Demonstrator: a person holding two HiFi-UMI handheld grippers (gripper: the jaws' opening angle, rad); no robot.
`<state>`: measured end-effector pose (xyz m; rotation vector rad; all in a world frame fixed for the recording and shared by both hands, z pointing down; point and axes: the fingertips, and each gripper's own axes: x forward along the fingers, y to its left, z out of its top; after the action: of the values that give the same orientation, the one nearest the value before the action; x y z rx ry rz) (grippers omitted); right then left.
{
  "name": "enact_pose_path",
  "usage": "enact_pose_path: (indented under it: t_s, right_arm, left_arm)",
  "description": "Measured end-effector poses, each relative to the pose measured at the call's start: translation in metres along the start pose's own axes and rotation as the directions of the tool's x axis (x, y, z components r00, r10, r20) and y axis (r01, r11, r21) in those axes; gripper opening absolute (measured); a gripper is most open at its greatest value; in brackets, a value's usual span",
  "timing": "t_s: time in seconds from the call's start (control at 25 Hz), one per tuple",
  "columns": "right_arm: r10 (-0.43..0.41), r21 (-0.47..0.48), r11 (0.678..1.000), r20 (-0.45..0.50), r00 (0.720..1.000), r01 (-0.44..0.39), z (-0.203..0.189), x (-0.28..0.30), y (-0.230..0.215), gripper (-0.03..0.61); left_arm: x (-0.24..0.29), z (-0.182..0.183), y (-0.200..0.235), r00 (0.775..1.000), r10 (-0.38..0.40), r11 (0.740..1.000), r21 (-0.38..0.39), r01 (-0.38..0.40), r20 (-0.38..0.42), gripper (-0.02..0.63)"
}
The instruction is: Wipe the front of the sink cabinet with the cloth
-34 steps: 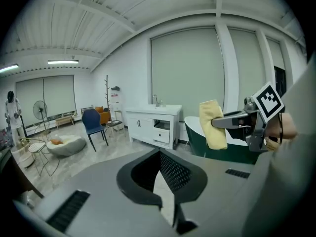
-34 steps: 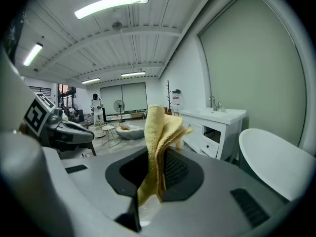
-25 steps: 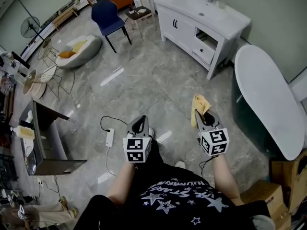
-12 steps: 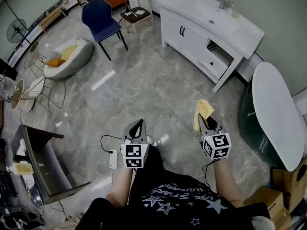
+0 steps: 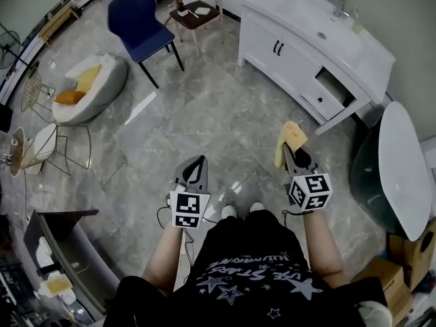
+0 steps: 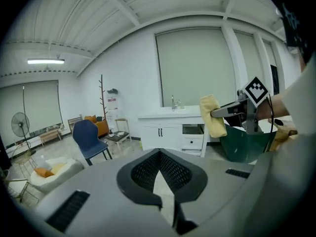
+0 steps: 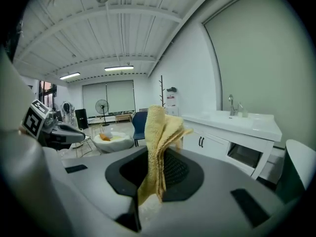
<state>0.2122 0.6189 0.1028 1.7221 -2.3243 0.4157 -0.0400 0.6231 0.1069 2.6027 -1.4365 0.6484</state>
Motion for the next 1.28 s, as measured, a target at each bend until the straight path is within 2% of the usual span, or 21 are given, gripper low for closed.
enact_pose_path:
  t_s: [0.16,0.28,0.4,0.6,0.76,0.88,1.08,1.16,1.28]
  right_arm:
    - [-0.003,-0.003,1.0,-0.025,1.0,0.003,0.002,0.042,0.0,0.063]
    - [0.003,-0.002,1.0,-0.037,0.999,-0.003,0.007,0.072,-0.002,0.063]
    - [0.011,0.017,1.0,-0.026,1.0,-0.011,0.014,0.109,-0.006,0.063]
    - [0.019,0.04,0.999,-0.008,1.0,-0.018,0.03,0.195,-0.023,0.063]
    - [0.026,0.057,0.998,-0.025,0.999,-0.025,0.034,0.292,-0.058,0.063]
    - [0.015,0.113,0.994,-0.043,0.999,-0.01,0.034,0.364,-0.096,0.063]
    - [-0.032,0.182,0.982,-0.112,0.993,0.052,0.044,0.482,-0.175,0.063]
    - [-0.06,0.191,0.978,-0.138,0.989,0.086,0.046,0.517,-0.197,0.063]
    - [-0.113,0.197,0.97,-0.155,0.982,0.142,0.048,0.557,-0.219,0.063]
  left_arm:
    - [0.022,-0.009,0.023,1.0,-0.006,0.999,-0.052,0.005,-0.019,0.015]
    - [0.03,0.001,0.043,1.0,-0.006,0.996,-0.085,0.005,-0.01,0.015]
    - [0.036,0.011,0.072,1.0,0.026,0.996,-0.086,-0.026,0.005,0.014]
    - [0.08,0.009,0.127,0.997,0.074,0.993,-0.095,-0.077,-0.032,0.015]
    - [0.159,0.014,0.172,0.993,0.08,0.991,-0.103,-0.089,-0.091,0.015]
    - [0.234,0.033,0.203,0.993,0.051,0.992,-0.107,-0.063,-0.11,0.015]
    - [0.373,0.086,0.251,0.994,0.029,0.997,-0.075,-0.037,-0.104,0.014]
    - [0.413,0.105,0.263,0.992,0.01,0.998,-0.067,-0.018,-0.123,0.015]
    - [0.461,0.112,0.278,0.988,-0.023,0.998,-0.061,0.014,-0.153,0.015]
